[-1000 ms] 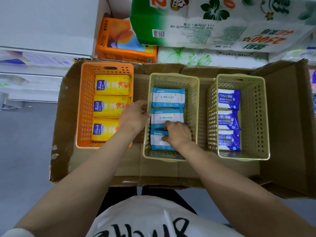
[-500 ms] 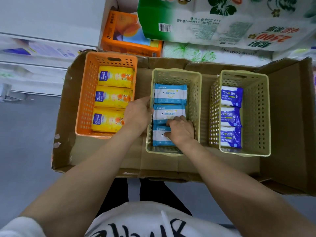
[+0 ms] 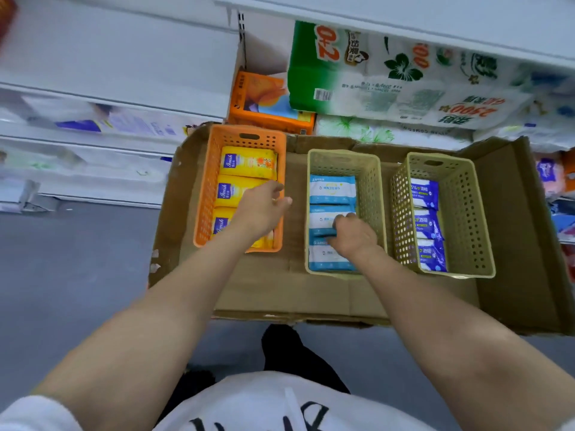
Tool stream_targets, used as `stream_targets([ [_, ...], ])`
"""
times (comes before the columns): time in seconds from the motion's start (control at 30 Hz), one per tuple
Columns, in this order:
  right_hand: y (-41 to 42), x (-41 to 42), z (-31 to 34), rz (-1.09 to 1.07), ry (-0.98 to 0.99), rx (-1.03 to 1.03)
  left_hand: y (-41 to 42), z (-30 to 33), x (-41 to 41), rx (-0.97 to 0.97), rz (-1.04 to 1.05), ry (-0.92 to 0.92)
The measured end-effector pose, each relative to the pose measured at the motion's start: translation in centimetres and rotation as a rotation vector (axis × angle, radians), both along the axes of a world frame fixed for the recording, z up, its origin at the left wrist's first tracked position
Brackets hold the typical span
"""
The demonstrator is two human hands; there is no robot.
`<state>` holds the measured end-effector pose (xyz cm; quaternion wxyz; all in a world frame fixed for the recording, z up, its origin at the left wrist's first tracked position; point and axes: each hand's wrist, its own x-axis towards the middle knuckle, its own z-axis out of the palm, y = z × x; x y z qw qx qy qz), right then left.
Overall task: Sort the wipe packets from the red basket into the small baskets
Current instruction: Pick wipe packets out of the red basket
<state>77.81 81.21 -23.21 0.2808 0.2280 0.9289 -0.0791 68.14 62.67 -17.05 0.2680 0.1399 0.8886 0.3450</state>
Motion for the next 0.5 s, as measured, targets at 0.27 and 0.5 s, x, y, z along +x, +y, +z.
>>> stream_targets([
  [0.27,-11.8,-5.2,12.5,-0.002,0.362,-0.052,-22.0,7.7,-3.0,-0.021,0.022,0.282],
  [0.5,-29.3,-6.2,18.6,0.099,0.768,-0.171,-43.2,11.9,-4.3,-0.086,0.198,0.486],
])
